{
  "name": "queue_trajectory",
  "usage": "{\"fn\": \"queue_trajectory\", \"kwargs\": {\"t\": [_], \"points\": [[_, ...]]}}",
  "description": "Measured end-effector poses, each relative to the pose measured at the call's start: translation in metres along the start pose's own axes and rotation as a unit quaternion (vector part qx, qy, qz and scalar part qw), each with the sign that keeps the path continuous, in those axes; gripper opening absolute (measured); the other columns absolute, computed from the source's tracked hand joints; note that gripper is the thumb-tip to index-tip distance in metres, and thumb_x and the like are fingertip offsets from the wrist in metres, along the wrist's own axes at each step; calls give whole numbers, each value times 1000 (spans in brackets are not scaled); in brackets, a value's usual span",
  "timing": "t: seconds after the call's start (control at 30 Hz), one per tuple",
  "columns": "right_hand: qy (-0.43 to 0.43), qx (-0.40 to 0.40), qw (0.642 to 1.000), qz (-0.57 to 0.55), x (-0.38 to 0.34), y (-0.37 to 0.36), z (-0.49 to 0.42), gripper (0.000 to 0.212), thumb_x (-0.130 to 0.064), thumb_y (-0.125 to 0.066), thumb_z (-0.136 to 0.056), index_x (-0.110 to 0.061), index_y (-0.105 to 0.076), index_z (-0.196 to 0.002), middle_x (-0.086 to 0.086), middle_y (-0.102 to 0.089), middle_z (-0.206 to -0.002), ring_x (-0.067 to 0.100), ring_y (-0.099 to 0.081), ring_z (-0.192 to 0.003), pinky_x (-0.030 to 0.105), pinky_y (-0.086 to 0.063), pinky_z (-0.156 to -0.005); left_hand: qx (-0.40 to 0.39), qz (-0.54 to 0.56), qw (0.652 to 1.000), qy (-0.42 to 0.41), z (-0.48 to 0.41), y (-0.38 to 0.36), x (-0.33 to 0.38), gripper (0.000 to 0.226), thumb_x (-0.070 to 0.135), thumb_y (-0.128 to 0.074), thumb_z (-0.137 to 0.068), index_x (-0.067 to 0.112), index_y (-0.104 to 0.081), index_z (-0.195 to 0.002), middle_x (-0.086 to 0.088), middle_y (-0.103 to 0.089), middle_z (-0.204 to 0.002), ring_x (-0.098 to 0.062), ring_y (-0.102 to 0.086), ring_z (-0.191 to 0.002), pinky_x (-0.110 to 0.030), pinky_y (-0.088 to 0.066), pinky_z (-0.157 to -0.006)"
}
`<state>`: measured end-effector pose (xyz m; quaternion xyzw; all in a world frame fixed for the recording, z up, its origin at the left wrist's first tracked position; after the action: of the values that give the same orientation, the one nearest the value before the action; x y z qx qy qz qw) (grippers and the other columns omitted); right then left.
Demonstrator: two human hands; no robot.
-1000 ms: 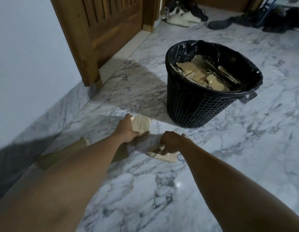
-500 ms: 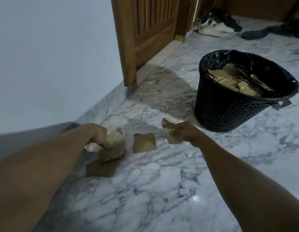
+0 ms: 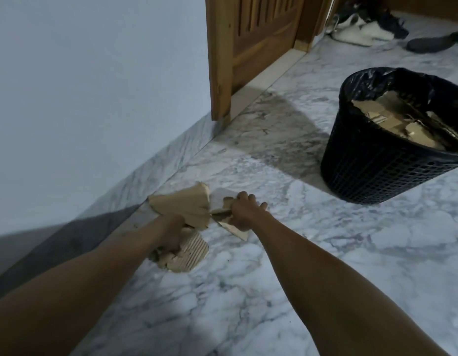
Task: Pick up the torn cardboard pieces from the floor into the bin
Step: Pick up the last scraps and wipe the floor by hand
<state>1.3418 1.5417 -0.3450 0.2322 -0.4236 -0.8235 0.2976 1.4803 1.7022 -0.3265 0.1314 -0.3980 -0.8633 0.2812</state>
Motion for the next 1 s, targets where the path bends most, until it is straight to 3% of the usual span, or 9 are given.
{"fn": "queue_trajectory", "kwargs": {"t": [0.2,0.27,0.33,0.4,0.47,0.6,0.73,0.87,1.0], "points": [[13,41,999,-14,16,0,6,45,-38,-58,-94,-22,-47,-135,14,-34,-135,38,-45,-118,55,-36,-103,-8,-12,997,-78,-12,17,6,56,30,-77,-77,20,-51,-125,-1,-61,-109,-19,-61,-91,-36,-56,-78],[59,72,991,-92,24,0,13,42,-26,-64,-92,-20,-47,-130,15,-41,-129,35,-57,-99,45,-48,-90,22,32,994,-104,-19,32,10,54,35,-79,-76,27,-52,-121,7,-57,-106,-17,-59,-92,-29,-50,-68],[71,96,978,-169,31,4,23,50,-15,-69,-87,-18,-41,-128,15,-52,-118,30,-56,-91,39,-48,-74,63,59,991,-107,-31,43,10,61,42,-82,-73,27,-54,-124,1,-60,-116,-19,-59,-98,-24,-44,-71],[39,83,973,-212,39,5,36,57,-14,-72,-85,-14,-42,-133,13,-56,-114,28,-58,-95,34,-44,-70,90,40,992,-79,-45,48,7,68,53,-79,-69,15,-58,-122,-8,-60,-119,-26,-59,-102,-26,-47,-79],[7,61,981,-183,47,-3,47,40,-19,-70,-87,-6,-56,-122,14,-61,-115,29,-61,-103,31,-44,-72,113,23,992,-46,-67,43,-5,83,67,-72,-58,12,-59,-118,-10,-59,-117,-27,-58,-99,-34,-52,-86],[-140,124,972,-142,75,-23,74,30,-25,-50,-96,-11,-55,-121,8,-46,-127,30,-49,-117,46,-44,-96,91,10,995,-38,-79,39,-10,86,61,-76,-71,18,-48,-139,-12,-49,-139,-28,-50,-123,-33,-43,-101],[-247,175,941,-150,119,-31,89,31,-23,-53,-96,-10,-55,-124,9,-44,-128,32,-42,-122,49,-41,-97,43,-5,998,-44,-72,51,7,93,60,-73,-77,19,-35,-151,-14,-41,-150,-29,-43,-133,-32,-38,-109],[-217,147,949,-173,148,-34,86,28,-23,-63,-90,-2,-61,-109,15,-61,-112,31,-60,-107,29,-43,-72,42,-42,995,-75,-70,52,39,93,59,-73,-77,17,-35,-150,-8,-42,-151,-31,-41,-135,-36,-27,-113],[-202,126,951,-198,147,-17,77,17,-15,-66,-85,-6,-53,-90,12,-58,-93,27,-62,-85,23,-34,-49,28,-49,993,-107,-68,42,68,91,64,-70,-76,18,-39,-148,-7,-46,-148,-29,-47,-130,-39,-26,-112]]}}
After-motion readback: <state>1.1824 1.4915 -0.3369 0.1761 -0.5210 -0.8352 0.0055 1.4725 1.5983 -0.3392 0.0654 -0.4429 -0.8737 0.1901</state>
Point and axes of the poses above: each hand's wrist, its own z-axis away from the middle knuckle, its own y-axis out of the back of the hand, x = y × z, the point moved 1 cm from there along -z, towards the middle knuckle
